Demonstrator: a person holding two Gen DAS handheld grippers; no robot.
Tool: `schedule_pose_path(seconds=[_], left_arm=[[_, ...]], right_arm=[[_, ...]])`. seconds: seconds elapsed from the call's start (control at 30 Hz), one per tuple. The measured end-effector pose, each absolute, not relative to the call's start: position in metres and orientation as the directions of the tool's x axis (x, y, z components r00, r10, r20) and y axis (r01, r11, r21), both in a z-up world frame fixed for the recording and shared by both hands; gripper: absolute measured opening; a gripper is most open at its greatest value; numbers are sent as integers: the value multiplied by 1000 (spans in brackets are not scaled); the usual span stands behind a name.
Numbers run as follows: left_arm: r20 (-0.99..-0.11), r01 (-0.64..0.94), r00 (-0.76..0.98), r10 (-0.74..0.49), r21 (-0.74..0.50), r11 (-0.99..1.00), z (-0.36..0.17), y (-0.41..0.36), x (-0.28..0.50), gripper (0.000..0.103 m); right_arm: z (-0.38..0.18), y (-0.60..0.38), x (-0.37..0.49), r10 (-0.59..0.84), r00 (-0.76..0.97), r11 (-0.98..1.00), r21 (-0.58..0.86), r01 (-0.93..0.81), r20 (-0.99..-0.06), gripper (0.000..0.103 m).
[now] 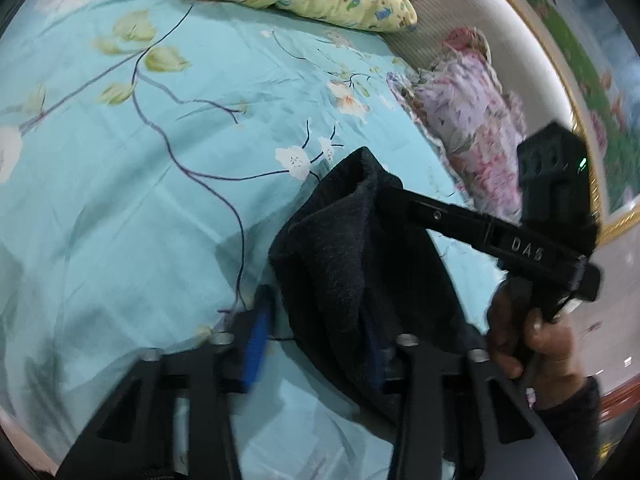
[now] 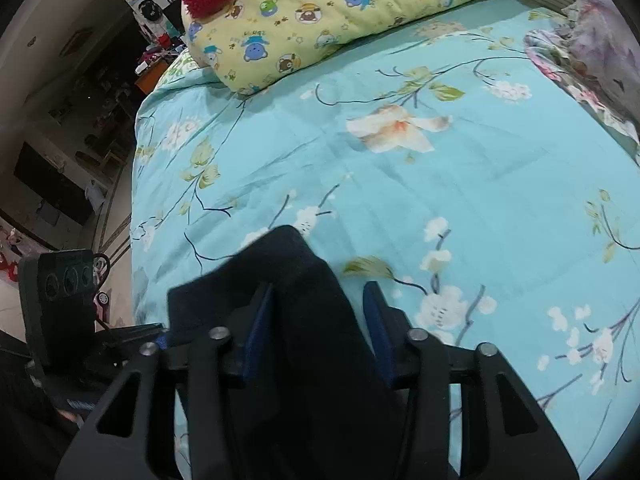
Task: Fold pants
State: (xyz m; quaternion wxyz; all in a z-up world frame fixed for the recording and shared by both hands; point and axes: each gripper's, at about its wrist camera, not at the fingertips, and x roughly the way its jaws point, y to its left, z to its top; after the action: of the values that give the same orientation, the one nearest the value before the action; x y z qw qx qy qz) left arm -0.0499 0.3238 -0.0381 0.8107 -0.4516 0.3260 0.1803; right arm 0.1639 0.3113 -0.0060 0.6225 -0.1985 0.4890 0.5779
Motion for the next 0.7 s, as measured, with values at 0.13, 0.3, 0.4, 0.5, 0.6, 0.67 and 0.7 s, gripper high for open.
schedule_pose_path(seconds=[0.13, 0.3, 0.4, 0.5, 0.6, 0.67, 0.7], left_arm=[[-682, -576, 732, -9, -625, 526, -34, 321, -50, 20], [-652, -543, 758, -1, -632, 553, -9, 310, -53, 19], [-624, -503, 781, -8, -638, 583, 13, 298, -53, 19], [-601, -464, 799, -10, -628, 625, 35, 281, -49, 18], [-582, -425, 813, -18, -614, 665, 53, 260, -44, 18], [-572, -399, 819, -36, -614, 681, 61, 248, -40, 18], [-567, -385, 822, -46, -614, 689, 65, 241, -38, 18]], right_arm=[[2, 304, 155, 541, -115, 254, 292, -922, -833, 23], [25, 276, 149, 626, -91, 270, 325, -906, -774, 20], [42, 257, 147, 679, -69, 284, 348, -893, -731, 19], [60, 231, 148, 730, -59, 294, 391, -872, -681, 19], [75, 204, 149, 774, -47, 302, 433, -849, -632, 19], [83, 187, 148, 794, -29, 311, 447, -839, -607, 19], [86, 178, 148, 803, -17, 316, 450, -835, -596, 19]])
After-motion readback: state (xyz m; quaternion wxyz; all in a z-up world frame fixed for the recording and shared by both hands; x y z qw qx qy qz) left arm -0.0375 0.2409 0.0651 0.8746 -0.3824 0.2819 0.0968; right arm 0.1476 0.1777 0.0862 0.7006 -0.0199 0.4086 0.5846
